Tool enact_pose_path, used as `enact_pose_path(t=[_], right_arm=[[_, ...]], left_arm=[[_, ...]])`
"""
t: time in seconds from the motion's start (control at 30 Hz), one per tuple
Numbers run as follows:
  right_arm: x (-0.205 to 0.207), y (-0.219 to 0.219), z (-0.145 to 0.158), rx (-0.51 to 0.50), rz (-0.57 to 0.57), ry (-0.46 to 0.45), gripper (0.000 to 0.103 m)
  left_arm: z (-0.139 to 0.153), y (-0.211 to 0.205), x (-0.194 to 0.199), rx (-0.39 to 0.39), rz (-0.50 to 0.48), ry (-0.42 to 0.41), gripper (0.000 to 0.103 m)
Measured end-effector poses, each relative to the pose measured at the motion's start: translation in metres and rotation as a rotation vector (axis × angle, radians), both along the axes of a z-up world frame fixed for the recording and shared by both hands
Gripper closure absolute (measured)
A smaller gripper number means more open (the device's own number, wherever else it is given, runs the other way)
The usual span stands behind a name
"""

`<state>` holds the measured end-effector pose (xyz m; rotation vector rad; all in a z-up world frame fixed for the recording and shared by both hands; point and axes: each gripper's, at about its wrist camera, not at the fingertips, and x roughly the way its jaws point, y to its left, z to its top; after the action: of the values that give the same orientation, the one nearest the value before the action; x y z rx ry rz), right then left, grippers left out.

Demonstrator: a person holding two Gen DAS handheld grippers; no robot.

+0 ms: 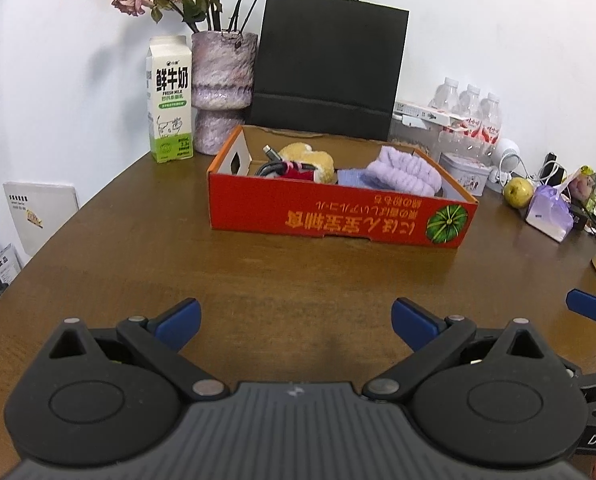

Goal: Organize objects
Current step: 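Move both grippers back over the table toward the white tissue, then grasp the white crumpled tissue with the right gripper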

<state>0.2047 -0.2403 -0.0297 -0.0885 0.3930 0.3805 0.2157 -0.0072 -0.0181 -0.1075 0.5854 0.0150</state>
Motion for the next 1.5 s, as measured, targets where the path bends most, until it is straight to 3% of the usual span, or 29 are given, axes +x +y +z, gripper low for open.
enact_pose_path(t=[0.43,0.9,0.97,1.17,1.5], right_arm=[[0.004,-0.004,-0.024,-0.081,0.055,0.125,0.000],[0.035,-0.016,-0.042,0.056,0.108,0.297,0.002],[0.034,-0.015,-0.042,0.060,0.127,0.297,0.005],[0.030,-0.014,-0.040,0.109,0.206,0.298,0.036],[0.024,-0.013,-0.037,0.116,0.230,0.282,0.053]], left_arm=[[-0.006,-0.001,-0.022,0.022,-0.004,0.035,0.000],[-0.008,-0.004,-0.029,0.027,-0.002,0.050,0.000],[-0.009,-0.004,-0.029,0.025,-0.001,0.054,0.000],[-0.012,-0.003,-0.030,0.022,0.006,0.067,0.000],[-0.011,-0.006,-0.030,0.024,-0.001,0.068,0.000]])
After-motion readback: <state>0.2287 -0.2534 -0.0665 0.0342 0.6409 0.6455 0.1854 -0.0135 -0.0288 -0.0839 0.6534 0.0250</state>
